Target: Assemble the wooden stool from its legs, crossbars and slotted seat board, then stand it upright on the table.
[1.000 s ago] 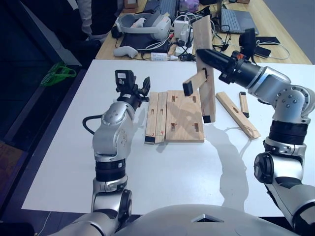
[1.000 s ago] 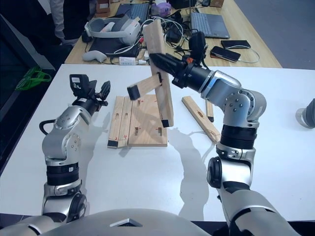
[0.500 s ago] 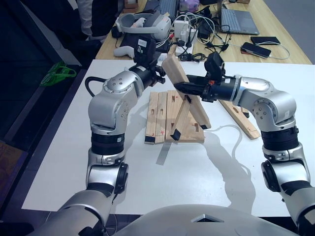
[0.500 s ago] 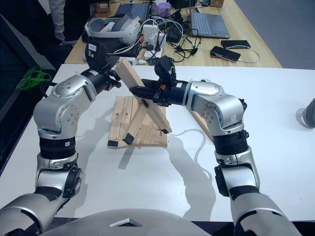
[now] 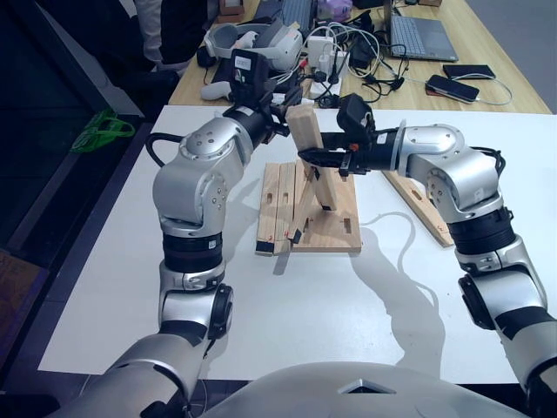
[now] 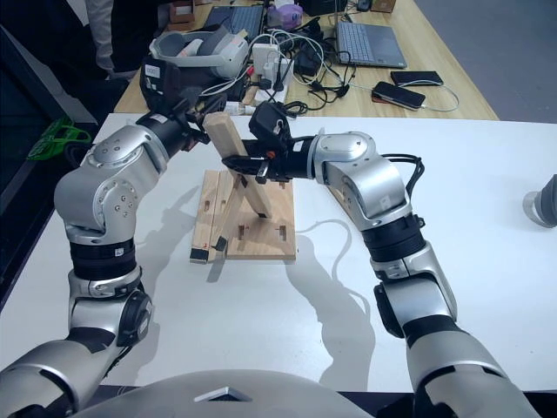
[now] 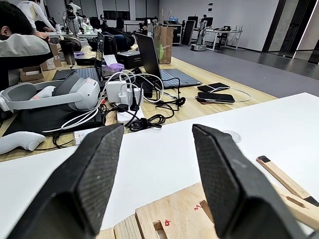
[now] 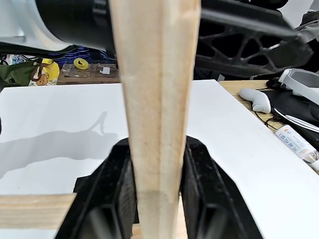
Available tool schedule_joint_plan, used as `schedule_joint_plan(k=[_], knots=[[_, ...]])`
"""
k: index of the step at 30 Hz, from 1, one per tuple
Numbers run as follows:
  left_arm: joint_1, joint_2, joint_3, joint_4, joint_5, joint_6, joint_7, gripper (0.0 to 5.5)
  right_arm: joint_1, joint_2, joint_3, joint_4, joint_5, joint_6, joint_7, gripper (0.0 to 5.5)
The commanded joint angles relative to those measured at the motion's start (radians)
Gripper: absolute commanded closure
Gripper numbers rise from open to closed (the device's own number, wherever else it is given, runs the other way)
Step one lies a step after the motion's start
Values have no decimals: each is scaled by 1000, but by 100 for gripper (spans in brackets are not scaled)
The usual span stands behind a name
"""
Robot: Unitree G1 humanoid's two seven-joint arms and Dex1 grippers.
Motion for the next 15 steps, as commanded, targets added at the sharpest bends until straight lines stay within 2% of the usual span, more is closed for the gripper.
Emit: schedule_joint_plan(k=[1,8,15], knots=[[-27,-42,-12,-15,-19,-2,8,297,-40,24,31,16,-26,-23,24,449],[-56,-66,4,16,-12,-39,24,297,-55,49,17,22,-44,-55,30,449],[-11,-48,40,16,-3,-60,42,297,20,-69,-181,-64,55,61,10,449]])
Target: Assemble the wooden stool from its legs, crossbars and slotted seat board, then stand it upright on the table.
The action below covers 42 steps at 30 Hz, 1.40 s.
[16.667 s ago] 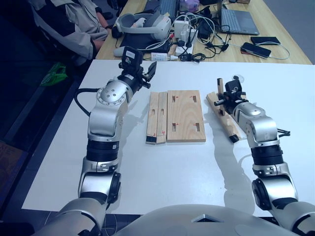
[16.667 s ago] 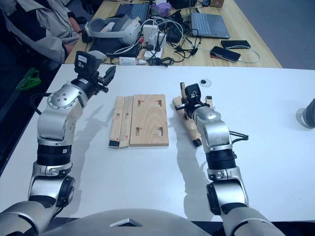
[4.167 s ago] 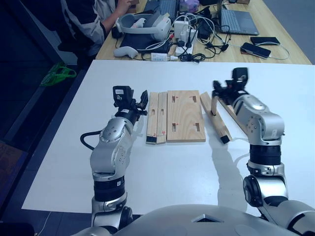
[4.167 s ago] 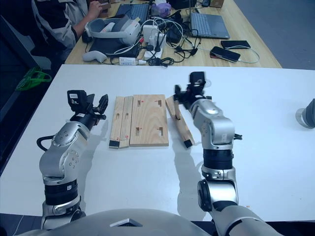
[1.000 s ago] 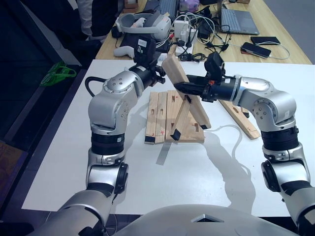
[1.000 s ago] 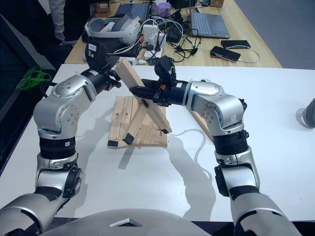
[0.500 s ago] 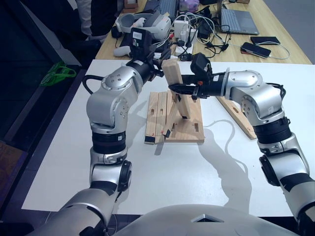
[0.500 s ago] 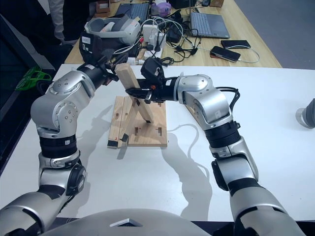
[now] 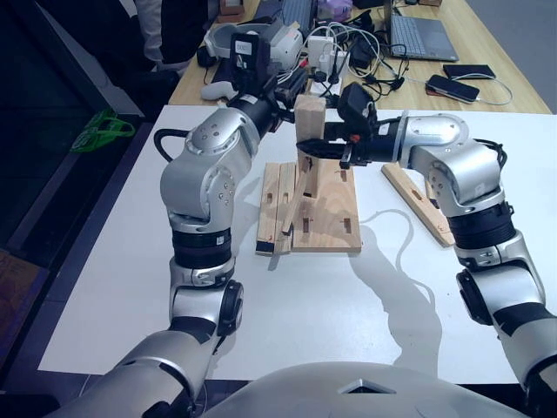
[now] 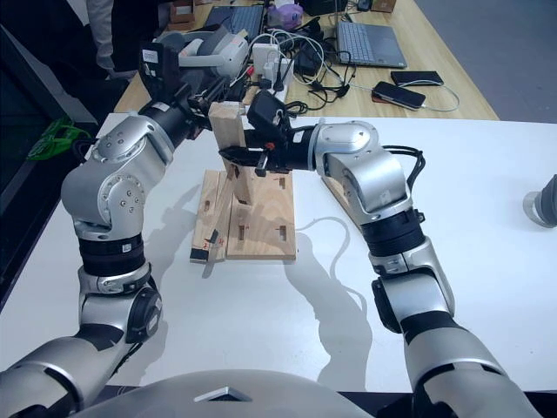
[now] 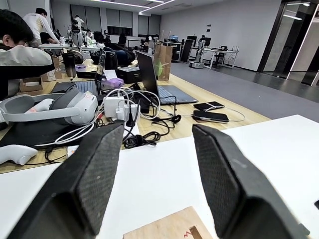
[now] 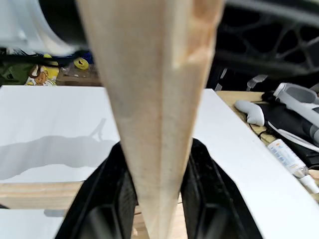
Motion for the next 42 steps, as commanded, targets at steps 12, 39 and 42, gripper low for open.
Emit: schedule_joint_plan(k=[12,39,42], knots=[[188,14,134,-75,34,-59,141,297,222,125,-707,-471,277,817,-563,449],[370,-88,53,-220,28,-71,232,297,380,434,-1001,-640,458,972,-1014,449],[366,-85,53,-214,26,-74,232,297,402,417,-945,-639,438,926,-997,449]])
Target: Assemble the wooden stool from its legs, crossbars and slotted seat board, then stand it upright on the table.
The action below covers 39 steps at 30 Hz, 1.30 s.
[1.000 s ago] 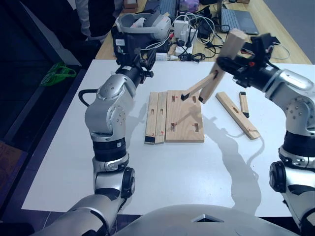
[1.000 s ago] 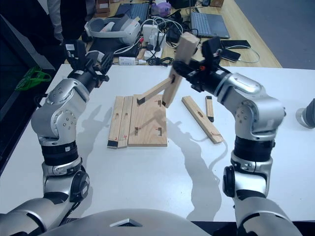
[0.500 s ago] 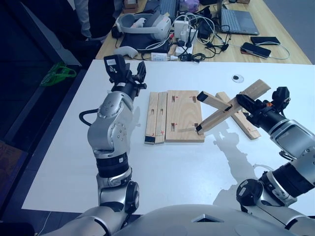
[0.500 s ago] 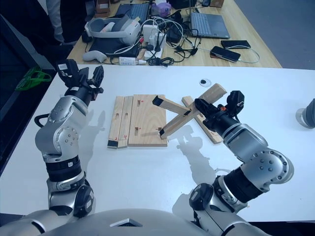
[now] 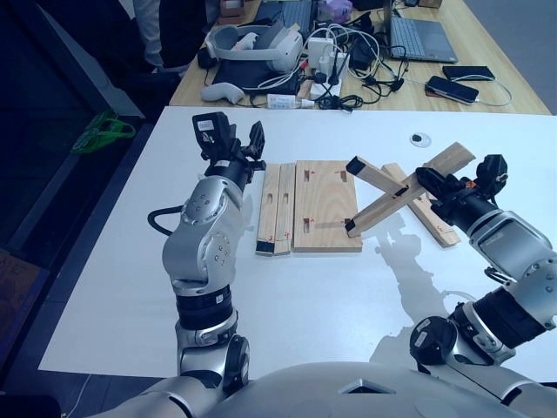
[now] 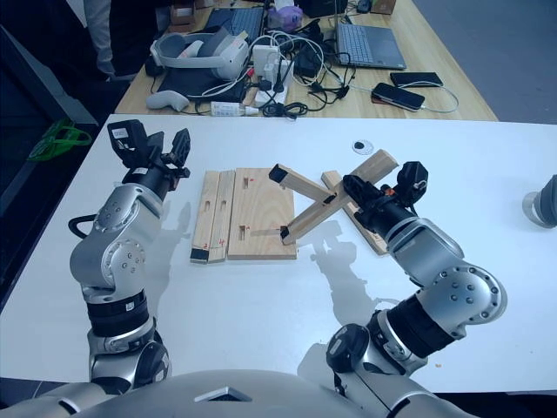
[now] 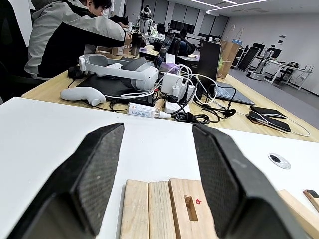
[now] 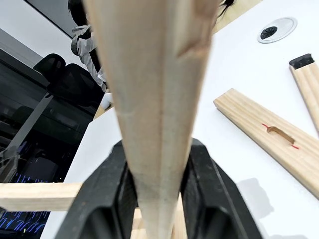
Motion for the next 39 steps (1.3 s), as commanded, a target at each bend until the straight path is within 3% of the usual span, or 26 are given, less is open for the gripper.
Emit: schedule_joint_plan(k=[1,17,29,39], knots=[[-1,1,-4,2,6,4,3,297,22,-26,80,1,-32,-53,12,449],[-11,7,-14,17,23,-26,4,297,235,-358,488,-28,-182,-397,197,449],[0,-21,-55,30,62,-85,16,297,390,-488,485,21,-184,-494,298,449],[11,-50,-72,52,84,-145,25,297,329,-474,465,60,-172,-573,274,449]])
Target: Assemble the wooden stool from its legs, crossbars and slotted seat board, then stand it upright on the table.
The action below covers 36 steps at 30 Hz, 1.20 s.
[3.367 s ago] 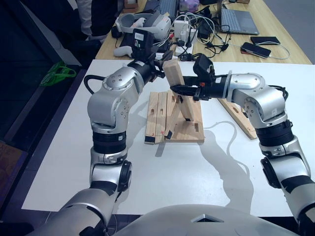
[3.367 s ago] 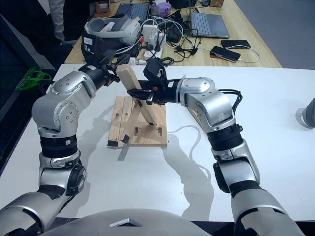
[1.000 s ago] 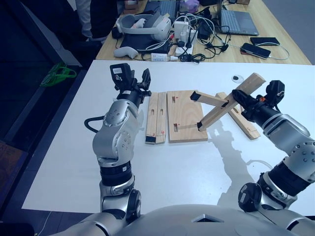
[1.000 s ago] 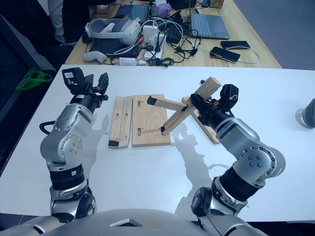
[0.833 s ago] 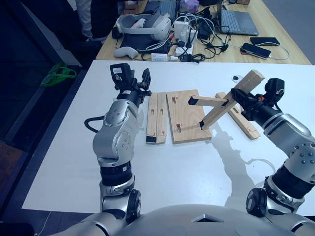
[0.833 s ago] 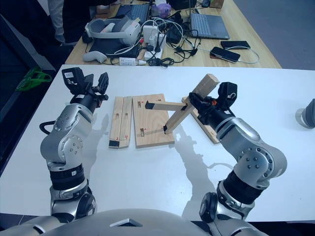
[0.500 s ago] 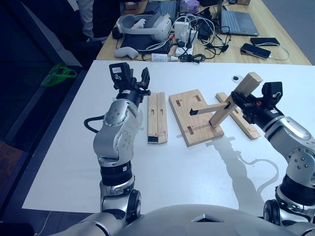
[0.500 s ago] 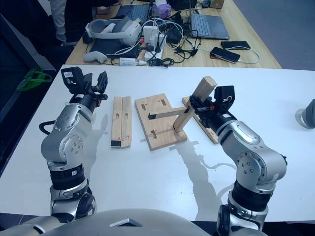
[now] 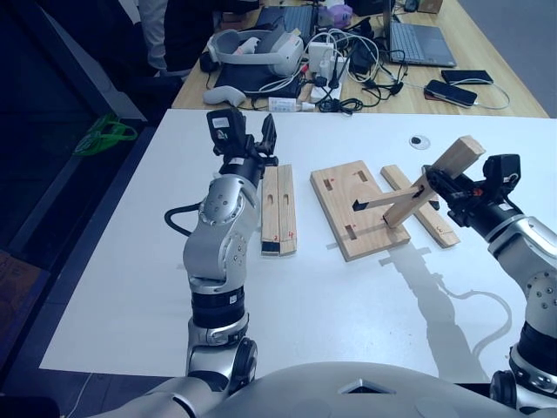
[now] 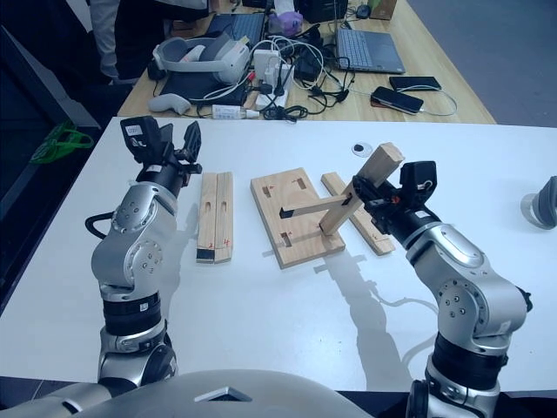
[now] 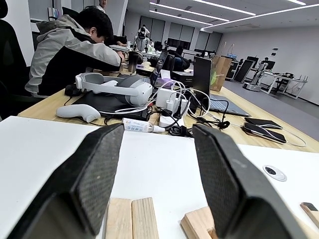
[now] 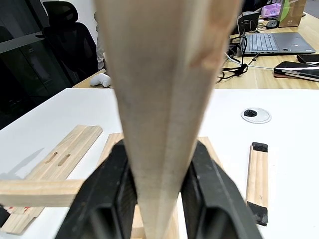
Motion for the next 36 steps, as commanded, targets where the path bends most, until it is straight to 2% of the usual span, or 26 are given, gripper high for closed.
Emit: schedule_joint_plan(k=[1,14,36], knots=[[12,-5,2,10,7,-12,3,297,6,7,14,30,-31,18,-48,449],[2,19,15,20,16,-16,-8,297,-20,60,87,52,-44,-36,-99,449],[-1,22,29,23,28,-20,-8,297,16,26,108,52,-40,-41,-60,449]])
